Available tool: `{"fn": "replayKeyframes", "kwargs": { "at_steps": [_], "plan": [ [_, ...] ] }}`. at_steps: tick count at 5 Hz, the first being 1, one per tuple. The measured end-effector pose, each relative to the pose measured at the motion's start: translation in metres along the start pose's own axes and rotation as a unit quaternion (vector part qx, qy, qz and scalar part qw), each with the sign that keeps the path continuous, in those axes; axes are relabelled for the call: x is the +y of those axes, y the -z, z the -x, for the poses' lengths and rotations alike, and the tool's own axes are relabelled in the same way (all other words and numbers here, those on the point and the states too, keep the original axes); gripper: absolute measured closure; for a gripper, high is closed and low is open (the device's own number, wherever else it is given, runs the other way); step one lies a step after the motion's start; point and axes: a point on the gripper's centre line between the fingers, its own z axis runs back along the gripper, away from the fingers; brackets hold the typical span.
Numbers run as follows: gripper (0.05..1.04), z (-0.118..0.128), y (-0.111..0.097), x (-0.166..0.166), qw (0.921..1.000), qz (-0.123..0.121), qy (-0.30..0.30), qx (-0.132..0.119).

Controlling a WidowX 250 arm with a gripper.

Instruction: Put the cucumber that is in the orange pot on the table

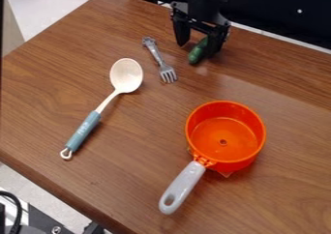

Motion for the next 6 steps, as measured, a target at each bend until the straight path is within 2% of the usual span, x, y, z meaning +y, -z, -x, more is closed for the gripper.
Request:
{"fn": "replayKeyframes", "kwargs": {
  "at_steps": [1,2,3,4,5,6],
  "plan": [
    [0.083,0.003,-0.005,-0.003,0.9999,0.008,0.003,-0.006],
    [0.083,0.001,-0.023,-0.01,0.9994,0.014,0.013,-0.029],
    [0.083,0.008,-0.032,-0.016,0.999,0.01,0.024,-0.037],
    [0.083,0.013,-0.043,-0.023,0.9986,-0.004,0.037,-0.036],
    [0.083,0.012,-0.045,-0.044,0.9976,0.006,0.062,-0.03],
    [0.083,-0.001,-0.047,-0.074,0.9957,0.027,0.078,-0.043]
  ]
}}
